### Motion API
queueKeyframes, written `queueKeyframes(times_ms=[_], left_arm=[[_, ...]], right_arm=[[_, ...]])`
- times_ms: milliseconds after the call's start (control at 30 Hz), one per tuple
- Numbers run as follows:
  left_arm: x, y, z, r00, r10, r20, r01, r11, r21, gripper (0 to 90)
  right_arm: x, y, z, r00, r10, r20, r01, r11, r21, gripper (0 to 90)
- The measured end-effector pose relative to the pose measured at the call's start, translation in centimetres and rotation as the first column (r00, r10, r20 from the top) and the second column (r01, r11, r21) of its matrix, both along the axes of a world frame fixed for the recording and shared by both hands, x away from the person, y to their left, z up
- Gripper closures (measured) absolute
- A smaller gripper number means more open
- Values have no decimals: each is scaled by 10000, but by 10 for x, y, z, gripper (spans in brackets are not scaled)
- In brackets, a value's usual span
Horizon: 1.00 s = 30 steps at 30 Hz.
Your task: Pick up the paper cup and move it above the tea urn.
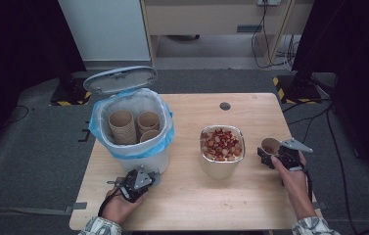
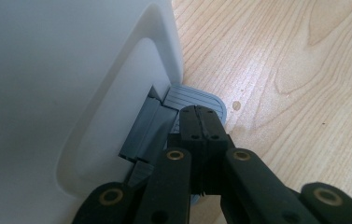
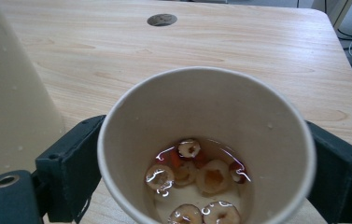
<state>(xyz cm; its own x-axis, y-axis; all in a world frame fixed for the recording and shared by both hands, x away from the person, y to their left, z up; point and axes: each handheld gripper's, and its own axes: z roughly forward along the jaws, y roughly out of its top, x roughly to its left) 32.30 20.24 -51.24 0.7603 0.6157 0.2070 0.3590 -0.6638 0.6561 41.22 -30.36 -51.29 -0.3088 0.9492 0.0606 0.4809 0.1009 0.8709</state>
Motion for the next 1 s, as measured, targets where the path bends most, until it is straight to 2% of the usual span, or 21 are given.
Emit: queueKeyframes(times_ms=[300, 767, 1000], left_arm=[[0, 0, 0, 10000, -8, -2, 8, 10000, -2, 898], [0, 0, 0, 10000, -6, -22, 6, 10000, -11, 898], [0, 0, 0, 10000, 0, -38, 0, 10000, -15, 898]], right_arm=[[3, 3, -3, 10000, 32, 19, -32, 9996, -283, 176], [7, -1, -6, 9995, 257, 202, -252, 9994, -246, 250], [6, -3, -5, 9979, 587, 286, -579, 9980, -268, 277]])
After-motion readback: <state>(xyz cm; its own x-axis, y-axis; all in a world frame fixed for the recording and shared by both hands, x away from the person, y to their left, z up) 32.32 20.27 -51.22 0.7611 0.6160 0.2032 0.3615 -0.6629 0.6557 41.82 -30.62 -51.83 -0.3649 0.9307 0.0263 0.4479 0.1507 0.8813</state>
